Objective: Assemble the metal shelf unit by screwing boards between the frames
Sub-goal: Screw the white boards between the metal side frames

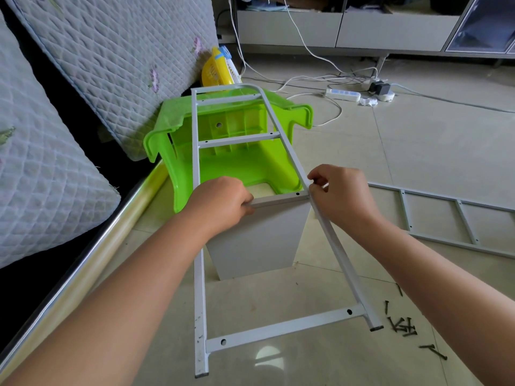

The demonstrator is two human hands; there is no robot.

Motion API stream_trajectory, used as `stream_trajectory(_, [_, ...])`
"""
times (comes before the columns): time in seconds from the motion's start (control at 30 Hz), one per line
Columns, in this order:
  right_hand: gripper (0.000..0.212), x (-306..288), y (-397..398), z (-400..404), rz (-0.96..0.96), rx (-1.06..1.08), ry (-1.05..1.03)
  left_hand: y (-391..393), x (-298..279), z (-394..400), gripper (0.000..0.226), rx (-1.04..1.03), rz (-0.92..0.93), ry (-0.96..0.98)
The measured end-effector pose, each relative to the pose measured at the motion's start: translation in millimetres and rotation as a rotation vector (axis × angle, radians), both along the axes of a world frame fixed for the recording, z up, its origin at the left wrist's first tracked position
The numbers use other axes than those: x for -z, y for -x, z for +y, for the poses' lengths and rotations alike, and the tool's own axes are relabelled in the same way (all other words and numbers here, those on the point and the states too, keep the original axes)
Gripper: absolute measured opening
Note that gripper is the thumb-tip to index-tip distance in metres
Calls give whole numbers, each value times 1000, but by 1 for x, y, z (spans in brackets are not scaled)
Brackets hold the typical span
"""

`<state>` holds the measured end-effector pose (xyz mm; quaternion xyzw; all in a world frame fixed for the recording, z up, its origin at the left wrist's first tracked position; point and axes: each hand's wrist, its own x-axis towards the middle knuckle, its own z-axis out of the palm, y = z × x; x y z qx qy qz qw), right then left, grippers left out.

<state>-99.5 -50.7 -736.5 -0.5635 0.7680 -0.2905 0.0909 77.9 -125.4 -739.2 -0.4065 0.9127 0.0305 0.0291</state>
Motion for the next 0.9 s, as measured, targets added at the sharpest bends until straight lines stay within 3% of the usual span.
stream_trajectory(0.23, [20,-6,7,-2,-50,-44,27,-9,11,5,36,51,107,108])
stream_trajectory(0.37, [18,-10,5,-6,-193,-143,83,-15,15,8,41,88,232,120])
stream_trajectory(0.43, [17,-8,5,-7,-262,-165,83,-15,15,13,36,20,147,60])
stream_trajectory(0.53, [15,-3,5,-8,-339,-160,85,-14,16,11,47,-28,3,4])
stream_trajectory(0.9, [14,-6,2,-6,-17,-267,51,-12,15,15,54,-43,-19,-36])
